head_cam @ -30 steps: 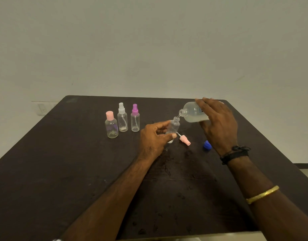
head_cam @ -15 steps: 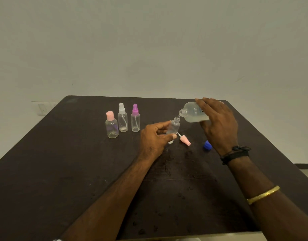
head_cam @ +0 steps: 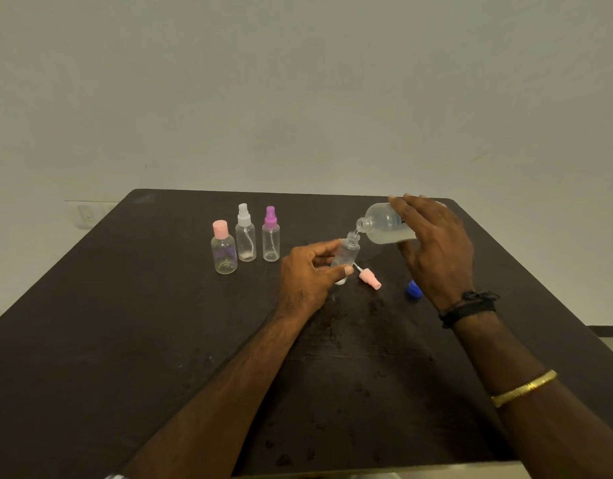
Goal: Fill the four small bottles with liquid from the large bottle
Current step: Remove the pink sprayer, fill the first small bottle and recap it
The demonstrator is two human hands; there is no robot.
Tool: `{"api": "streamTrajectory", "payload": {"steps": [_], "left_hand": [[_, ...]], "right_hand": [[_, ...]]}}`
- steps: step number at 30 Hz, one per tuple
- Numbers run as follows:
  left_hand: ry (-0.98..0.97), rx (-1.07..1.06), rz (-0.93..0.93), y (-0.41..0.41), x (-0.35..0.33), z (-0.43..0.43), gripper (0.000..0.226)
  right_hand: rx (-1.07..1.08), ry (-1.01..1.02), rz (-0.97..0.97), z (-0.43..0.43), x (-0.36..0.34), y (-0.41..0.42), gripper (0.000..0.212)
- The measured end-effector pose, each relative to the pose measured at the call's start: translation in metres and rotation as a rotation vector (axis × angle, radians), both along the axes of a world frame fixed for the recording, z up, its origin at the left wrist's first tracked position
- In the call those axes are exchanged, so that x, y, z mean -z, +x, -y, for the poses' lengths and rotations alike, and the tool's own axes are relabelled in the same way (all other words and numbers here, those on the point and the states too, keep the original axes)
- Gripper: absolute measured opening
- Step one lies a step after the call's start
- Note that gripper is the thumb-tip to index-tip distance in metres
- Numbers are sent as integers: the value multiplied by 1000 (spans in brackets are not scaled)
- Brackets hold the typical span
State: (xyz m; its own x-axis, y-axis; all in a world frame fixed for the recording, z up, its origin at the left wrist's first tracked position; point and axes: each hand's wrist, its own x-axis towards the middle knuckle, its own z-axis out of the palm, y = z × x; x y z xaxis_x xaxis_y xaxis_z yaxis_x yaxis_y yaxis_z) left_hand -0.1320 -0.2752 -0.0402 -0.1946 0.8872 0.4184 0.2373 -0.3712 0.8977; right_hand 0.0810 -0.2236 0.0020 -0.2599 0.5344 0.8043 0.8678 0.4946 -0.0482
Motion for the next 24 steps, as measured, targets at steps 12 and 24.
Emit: {"api": "streamTrajectory", "payload": {"steps": [12,24], "left_hand": [[-9,5,4,0,3,-3,51],[-6,15,-3,-1,2,-1,49]], "right_hand": [[0,0,-8,-1,1,1,67],[6,-1,2,-1,0,0,67]]}}
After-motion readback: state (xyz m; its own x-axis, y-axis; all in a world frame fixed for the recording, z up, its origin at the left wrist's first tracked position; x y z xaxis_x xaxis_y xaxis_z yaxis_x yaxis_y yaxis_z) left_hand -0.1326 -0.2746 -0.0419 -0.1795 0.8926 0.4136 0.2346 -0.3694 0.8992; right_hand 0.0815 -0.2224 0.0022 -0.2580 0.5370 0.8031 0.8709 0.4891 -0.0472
